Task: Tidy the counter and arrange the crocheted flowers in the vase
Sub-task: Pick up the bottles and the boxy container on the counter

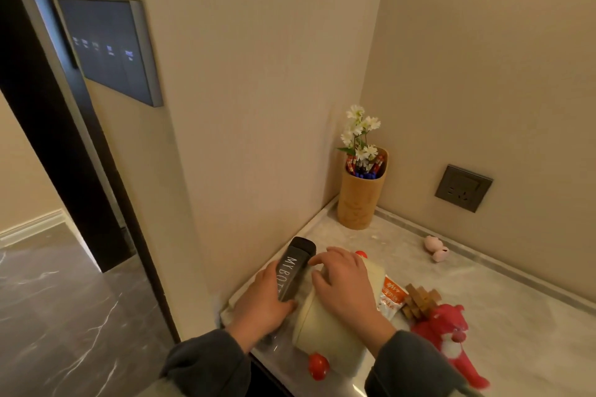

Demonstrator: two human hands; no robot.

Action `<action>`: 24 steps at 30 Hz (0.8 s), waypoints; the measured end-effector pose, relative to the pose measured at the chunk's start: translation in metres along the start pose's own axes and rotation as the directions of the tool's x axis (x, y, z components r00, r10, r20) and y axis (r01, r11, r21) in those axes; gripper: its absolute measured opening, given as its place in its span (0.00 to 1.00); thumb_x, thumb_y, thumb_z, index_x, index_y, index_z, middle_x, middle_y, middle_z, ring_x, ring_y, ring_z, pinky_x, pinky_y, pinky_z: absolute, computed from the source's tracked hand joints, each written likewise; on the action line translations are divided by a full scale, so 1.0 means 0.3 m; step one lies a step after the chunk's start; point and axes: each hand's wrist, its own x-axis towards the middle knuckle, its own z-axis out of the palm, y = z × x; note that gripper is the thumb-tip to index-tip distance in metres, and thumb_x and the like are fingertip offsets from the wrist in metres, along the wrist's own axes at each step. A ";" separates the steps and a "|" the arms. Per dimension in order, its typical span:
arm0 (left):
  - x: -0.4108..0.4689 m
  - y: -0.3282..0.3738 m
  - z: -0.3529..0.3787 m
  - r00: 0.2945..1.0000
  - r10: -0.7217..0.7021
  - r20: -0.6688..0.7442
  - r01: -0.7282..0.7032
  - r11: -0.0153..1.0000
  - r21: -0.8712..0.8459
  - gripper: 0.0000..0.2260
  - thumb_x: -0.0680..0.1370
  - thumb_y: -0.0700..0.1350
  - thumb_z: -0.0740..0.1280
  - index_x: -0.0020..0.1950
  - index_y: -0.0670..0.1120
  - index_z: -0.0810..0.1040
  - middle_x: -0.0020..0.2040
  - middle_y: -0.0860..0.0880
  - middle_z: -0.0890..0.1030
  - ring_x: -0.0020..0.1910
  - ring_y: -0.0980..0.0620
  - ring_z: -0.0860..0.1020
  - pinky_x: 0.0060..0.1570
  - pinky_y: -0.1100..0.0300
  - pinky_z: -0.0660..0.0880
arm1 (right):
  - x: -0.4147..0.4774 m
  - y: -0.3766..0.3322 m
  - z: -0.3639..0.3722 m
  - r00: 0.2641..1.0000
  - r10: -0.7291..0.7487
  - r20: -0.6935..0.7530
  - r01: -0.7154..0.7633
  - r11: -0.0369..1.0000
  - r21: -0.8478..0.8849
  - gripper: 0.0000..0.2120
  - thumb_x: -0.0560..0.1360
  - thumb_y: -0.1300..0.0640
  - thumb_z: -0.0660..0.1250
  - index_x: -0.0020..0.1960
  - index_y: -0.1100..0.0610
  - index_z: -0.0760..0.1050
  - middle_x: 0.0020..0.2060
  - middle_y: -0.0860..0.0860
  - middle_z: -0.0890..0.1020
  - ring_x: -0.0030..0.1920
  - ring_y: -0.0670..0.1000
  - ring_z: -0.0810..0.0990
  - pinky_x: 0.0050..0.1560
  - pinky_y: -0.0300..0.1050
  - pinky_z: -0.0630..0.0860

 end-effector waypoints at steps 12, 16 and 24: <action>0.027 0.100 -0.059 0.992 0.045 -0.115 -0.084 0.926 -0.368 0.36 0.71 0.52 0.72 0.73 0.61 0.55 0.60 0.60 0.70 0.52 0.61 0.73 0.49 0.61 0.73 | 0.026 -0.049 -0.039 0.961 0.276 0.034 -0.261 0.857 0.445 0.21 0.79 0.46 0.62 0.71 0.44 0.63 0.58 0.42 0.77 0.57 0.43 0.75 0.58 0.40 0.72; 0.002 0.216 -0.097 0.971 0.159 -0.176 -0.218 0.893 -0.395 0.32 0.69 0.57 0.72 0.64 0.73 0.58 0.54 0.69 0.73 0.49 0.67 0.75 0.39 0.70 0.74 | 0.035 -0.084 -0.129 0.938 0.331 0.105 -0.318 0.695 0.645 0.25 0.79 0.41 0.61 0.72 0.50 0.64 0.62 0.45 0.76 0.58 0.46 0.76 0.56 0.42 0.73; -0.014 0.440 -0.041 0.921 0.321 -0.220 -0.380 0.863 -0.332 0.38 0.70 0.53 0.74 0.73 0.62 0.56 0.66 0.61 0.70 0.60 0.60 0.74 0.55 0.59 0.76 | -0.008 -0.023 -0.362 0.918 0.395 -0.028 -0.217 0.561 0.799 0.24 0.73 0.42 0.70 0.64 0.49 0.68 0.52 0.48 0.81 0.49 0.47 0.83 0.39 0.41 0.82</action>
